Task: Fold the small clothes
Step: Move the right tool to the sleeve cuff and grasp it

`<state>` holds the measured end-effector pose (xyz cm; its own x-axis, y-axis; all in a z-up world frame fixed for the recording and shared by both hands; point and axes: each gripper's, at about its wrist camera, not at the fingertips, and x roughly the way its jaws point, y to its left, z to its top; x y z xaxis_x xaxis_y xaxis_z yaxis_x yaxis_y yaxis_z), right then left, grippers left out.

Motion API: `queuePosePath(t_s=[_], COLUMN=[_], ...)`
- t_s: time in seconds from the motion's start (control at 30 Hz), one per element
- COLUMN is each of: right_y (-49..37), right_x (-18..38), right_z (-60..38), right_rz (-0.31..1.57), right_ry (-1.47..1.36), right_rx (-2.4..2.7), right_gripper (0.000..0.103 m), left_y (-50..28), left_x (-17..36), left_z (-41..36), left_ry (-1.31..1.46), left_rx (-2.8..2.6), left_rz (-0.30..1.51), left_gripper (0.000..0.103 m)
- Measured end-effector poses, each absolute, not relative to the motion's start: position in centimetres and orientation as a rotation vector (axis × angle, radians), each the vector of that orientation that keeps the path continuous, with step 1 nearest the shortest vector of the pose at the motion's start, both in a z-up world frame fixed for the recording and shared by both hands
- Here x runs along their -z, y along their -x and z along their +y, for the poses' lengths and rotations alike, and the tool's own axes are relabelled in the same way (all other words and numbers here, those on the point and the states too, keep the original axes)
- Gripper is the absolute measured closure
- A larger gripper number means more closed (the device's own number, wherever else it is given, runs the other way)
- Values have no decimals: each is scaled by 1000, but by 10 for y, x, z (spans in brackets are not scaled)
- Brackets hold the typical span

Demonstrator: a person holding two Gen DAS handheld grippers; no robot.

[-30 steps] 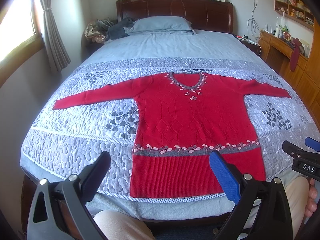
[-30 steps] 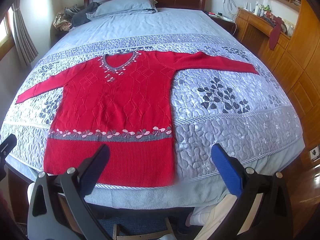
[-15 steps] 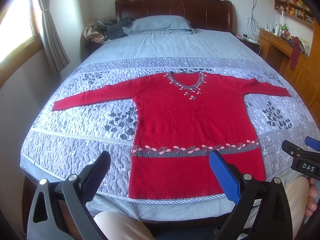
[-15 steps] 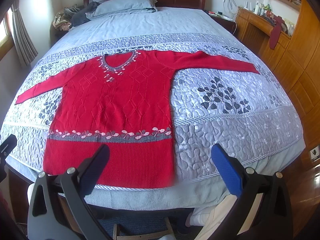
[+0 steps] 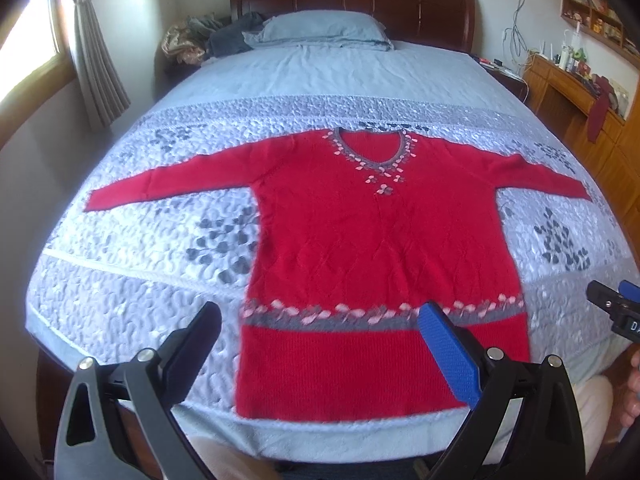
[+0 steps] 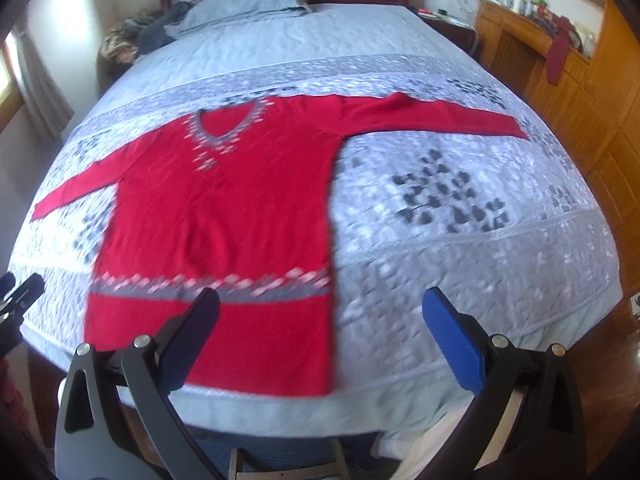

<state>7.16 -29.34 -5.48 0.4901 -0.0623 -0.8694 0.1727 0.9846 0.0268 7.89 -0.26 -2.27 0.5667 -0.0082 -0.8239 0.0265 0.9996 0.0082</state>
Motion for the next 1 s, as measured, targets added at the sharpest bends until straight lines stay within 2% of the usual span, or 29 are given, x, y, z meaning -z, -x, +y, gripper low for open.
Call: queuePosePath(t_s=[0.37, 0.57, 0.8, 0.87, 0.9, 0.93, 1.0], right_y=[-204, -282, -326, -334, -336, -339, -342], right_x=[57, 98, 154, 172, 178, 186, 198], right_z=[-480, -605, -728, -755, -764, -773, -786], right_rz=[1072, 1178, 1235, 1258, 1271, 1288, 1299], right_ry=[-143, -219, -345, -397, -418, -448, -496], right_rx=[249, 288, 363, 358, 355, 352, 336], right_gripper=[2, 3, 4, 15, 32, 38, 37], left_y=[-256, -339, -403, -414, -418, -421, -426], left_x=[37, 62, 103, 115, 121, 124, 131], left_z=[-129, -236, -334, -351, -358, -361, -368], left_ry=[-36, -32, -24, -17, -16, -15, -22], left_rx=[47, 138, 200, 207, 207, 207, 206], left_rz=[970, 993, 1032, 1047, 1055, 1059, 1065], left_gripper=[4, 4, 4, 4, 4, 4, 4])
